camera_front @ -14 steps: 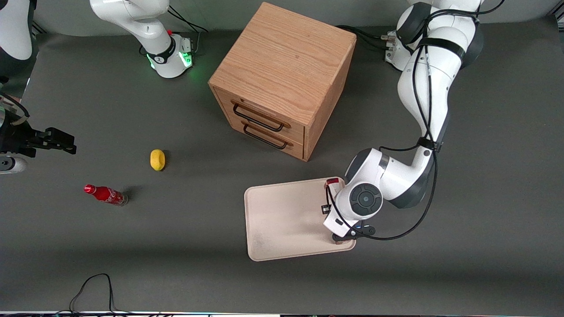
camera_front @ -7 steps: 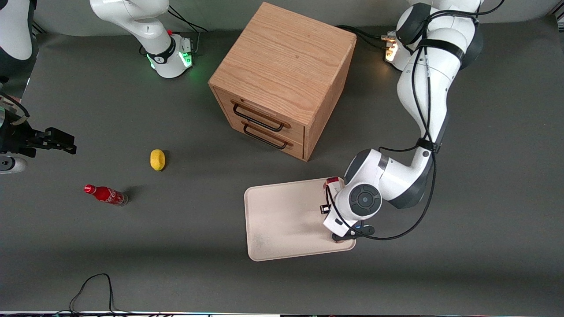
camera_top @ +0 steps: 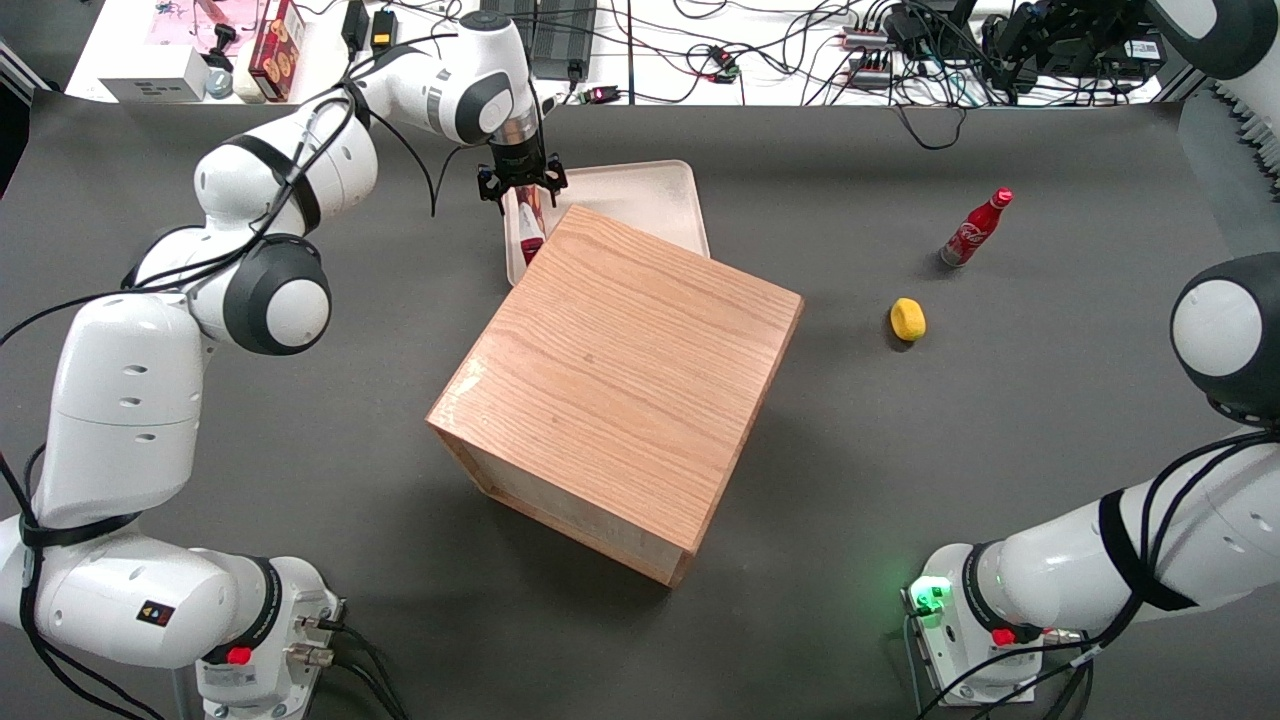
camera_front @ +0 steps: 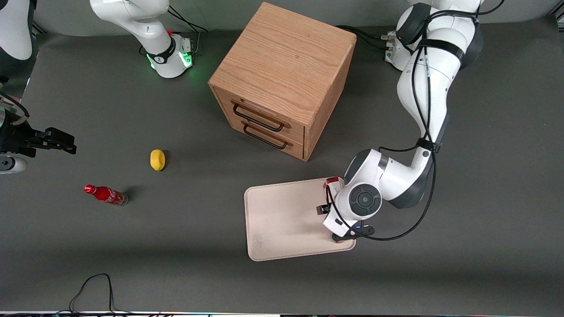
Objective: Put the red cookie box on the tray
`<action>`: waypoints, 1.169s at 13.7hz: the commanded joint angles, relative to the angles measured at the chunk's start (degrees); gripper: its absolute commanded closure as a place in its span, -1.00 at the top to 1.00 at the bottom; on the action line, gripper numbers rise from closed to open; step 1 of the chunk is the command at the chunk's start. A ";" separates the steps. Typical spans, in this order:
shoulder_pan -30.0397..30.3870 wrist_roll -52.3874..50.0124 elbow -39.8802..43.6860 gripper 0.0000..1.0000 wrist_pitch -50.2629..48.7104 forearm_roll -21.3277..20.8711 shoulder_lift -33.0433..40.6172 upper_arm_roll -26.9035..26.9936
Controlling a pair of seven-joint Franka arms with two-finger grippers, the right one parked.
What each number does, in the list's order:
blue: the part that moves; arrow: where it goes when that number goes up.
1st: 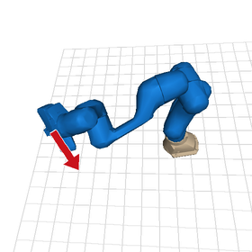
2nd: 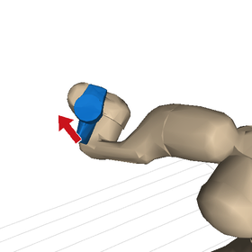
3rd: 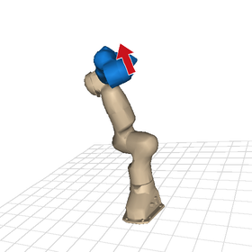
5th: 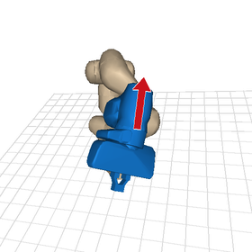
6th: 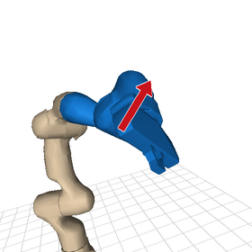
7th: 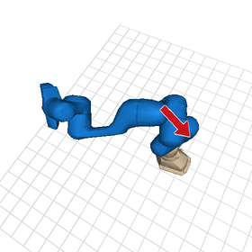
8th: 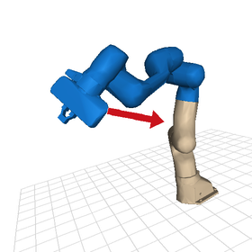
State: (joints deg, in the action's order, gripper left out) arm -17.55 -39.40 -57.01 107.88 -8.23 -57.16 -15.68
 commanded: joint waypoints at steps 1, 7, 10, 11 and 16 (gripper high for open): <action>-0.03 0.11 -0.82 1.00 -0.03 -0.64 1.26 0.21; 4.09 3.81 -3.27 1.00 -19.78 1.54 13.80 -0.06; 5.86 8.70 -17.72 1.00 -21.41 3.14 29.42 1.43; 5.68 11.69 -22.92 1.00 -20.53 3.57 34.26 4.22; 6.03 17.60 -42.54 1.00 -15.78 5.51 55.02 11.62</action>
State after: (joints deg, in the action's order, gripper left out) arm -11.62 -24.09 -86.81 87.33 -3.68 -13.03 -6.45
